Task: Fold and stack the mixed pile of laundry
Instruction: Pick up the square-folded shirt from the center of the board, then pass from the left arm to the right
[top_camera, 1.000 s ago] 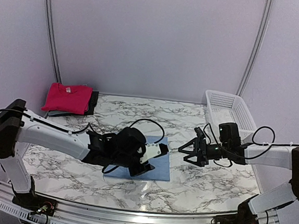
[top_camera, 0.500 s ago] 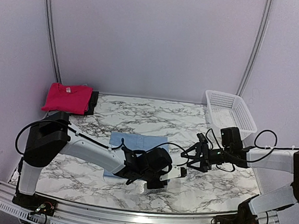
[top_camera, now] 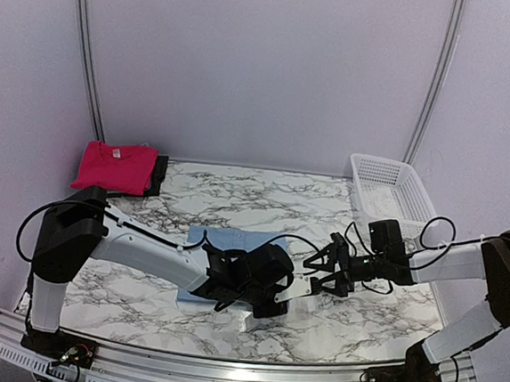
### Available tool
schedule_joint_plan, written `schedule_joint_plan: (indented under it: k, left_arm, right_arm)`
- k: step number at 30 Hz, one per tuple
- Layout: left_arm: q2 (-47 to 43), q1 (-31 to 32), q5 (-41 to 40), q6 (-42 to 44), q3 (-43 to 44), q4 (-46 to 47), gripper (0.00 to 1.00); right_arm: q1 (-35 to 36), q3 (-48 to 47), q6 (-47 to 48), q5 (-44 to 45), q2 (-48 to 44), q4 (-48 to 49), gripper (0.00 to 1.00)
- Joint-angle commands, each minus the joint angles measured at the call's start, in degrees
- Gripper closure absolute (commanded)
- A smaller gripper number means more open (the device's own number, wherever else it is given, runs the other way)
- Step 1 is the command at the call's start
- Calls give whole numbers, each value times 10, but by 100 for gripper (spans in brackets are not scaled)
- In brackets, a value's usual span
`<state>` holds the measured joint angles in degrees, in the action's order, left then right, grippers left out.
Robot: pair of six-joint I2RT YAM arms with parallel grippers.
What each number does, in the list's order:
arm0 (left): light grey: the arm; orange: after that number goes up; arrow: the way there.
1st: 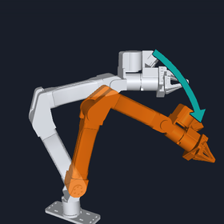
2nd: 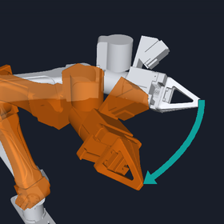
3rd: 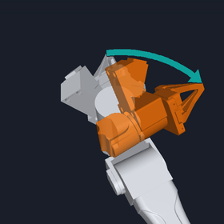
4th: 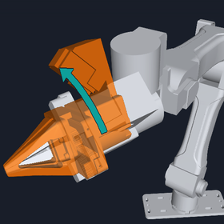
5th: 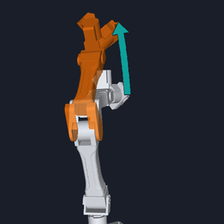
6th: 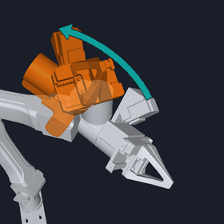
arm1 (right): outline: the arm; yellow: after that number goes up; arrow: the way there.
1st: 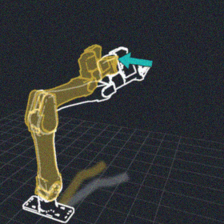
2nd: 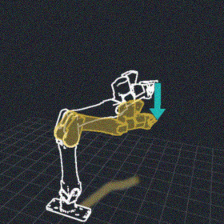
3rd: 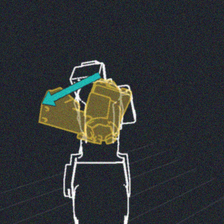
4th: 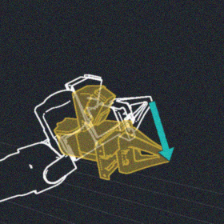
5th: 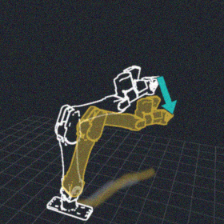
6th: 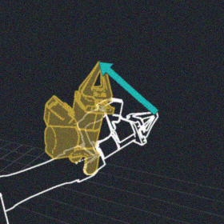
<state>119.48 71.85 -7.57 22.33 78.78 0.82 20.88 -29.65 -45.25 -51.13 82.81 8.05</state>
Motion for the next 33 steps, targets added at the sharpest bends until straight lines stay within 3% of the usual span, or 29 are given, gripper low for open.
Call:
schedule_joint_plan:
  k: [1, 9, 13, 16, 23, 28, 32, 33]
  left_arm:
    - [-54, 0, 4, -26, -16, 33, 100]
    - [-97, 1, 27, -37, -53, 60, 100]
    - [-109, 2, 31, -34, -66, 65, 100]
    - [-122, 3, 40, -32, -79, 75, 100]
    - [-129, 6, 46, -13, -94, 80, 100]
    - [-135, 9, 50, -10, -105, 93, 100]
    - [-140, 12, 49, -9, -113, 92, 100]
    - [-143, 12, 43, -12, -113, 89, 94]
  right_arm:
    - [25, -11, -67, -7, 35, 88, 2]
    - [84, -30, -173, -3, 112, 211, 1]
    - [97, -56, -198, 13, 153, 225, 2]
    - [108, -71, -227, 12, 188, 264, 5]
    - [132, -101, -269, 7, 248, 297, 32]
    - [133, -104, -282, 4, 270, 313, 64]
    - [133, -105, -255, 13, 264, 268, 89]
    - [133, -107, -240, 13, 260, 247, 94]
